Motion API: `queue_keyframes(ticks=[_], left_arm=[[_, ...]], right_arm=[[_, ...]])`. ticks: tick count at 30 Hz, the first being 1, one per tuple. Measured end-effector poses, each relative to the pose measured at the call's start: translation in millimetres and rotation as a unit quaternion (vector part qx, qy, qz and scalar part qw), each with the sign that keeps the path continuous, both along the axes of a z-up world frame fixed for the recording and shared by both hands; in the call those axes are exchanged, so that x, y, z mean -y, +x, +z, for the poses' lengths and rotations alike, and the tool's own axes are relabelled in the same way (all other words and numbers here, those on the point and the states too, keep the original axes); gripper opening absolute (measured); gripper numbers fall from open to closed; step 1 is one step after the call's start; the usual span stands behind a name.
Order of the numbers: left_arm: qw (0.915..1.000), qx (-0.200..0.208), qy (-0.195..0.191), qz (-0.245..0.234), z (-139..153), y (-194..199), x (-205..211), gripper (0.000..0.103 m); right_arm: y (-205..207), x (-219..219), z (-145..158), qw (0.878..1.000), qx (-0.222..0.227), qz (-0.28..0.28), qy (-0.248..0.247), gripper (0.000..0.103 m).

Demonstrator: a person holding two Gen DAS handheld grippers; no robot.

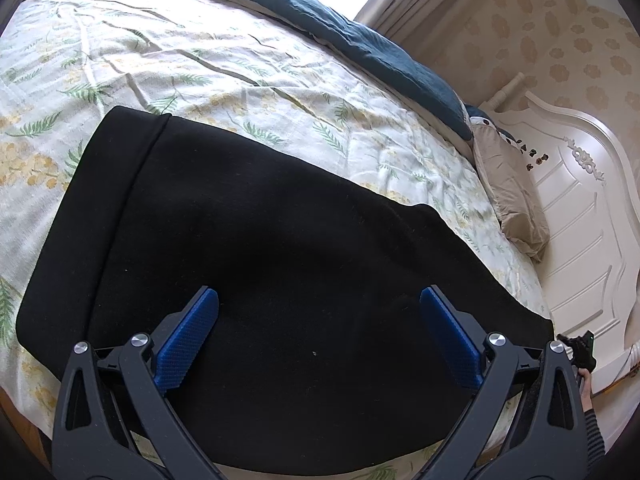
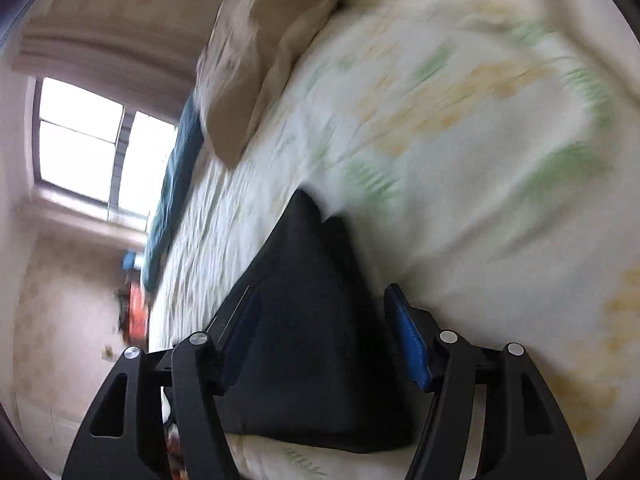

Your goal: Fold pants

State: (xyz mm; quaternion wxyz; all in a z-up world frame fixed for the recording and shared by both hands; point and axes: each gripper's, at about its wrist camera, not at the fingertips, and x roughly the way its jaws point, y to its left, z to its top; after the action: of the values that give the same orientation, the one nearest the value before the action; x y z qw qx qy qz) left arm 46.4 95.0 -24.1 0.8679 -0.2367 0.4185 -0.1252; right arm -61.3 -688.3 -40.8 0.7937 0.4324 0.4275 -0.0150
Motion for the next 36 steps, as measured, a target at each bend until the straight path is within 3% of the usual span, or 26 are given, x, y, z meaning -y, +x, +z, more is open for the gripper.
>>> queue_keyframes(ticks=[1,2,3,6,8,14,24,30,36], left_arm=[[1.0000,0.000,-0.003,0.001,0.0,0.1,-0.5,0.100],[1.0000,0.000,-0.005,0.001,-0.1,0.3,-0.9,0.100],[1.0000,0.000,-0.005,0.000,-0.2,0.2,-1.1,0.100],[1.0000,0.002,-0.005,-0.005,-0.4,-0.5,-1.3,0.100],[0.9999,0.003,-0.004,-0.009,-0.6,-0.7,-1.2,0.100],[0.9998,0.004,-0.001,-0.019,-0.4,-0.5,-1.3,0.100],[0.9995,0.012,-0.014,-0.027,-1.3,-2.2,-5.9,0.100],[0.9992,0.014,-0.017,-0.034,-1.6,-2.5,-6.6,0.100],[0.9988,0.018,-0.013,-0.043,-1.6,-5.0,-6.1,0.100]], right_arm=[[5.1,-2.6,3.2,1.000,-0.013,0.006,-0.014,0.062],[7.3,-3.5,5.7,0.999,-0.024,0.007,-0.020,0.049],[9.6,-5.4,8.6,0.999,-0.038,0.012,-0.029,0.028],[12.7,-18.1,18.9,0.997,-0.049,0.027,-0.060,0.021],[8.8,-25.6,27.2,0.996,-0.052,0.019,-0.075,0.019],[5.1,-50.3,81.8,0.995,-0.003,0.010,-0.095,0.019],[31.1,-162.1,175.5,0.984,0.066,0.084,-0.142,0.019],[54.0,-238.2,184.2,0.975,0.100,0.140,-0.143,0.019],[77.5,-309.3,159.4,0.969,0.103,0.171,-0.145,0.019]])
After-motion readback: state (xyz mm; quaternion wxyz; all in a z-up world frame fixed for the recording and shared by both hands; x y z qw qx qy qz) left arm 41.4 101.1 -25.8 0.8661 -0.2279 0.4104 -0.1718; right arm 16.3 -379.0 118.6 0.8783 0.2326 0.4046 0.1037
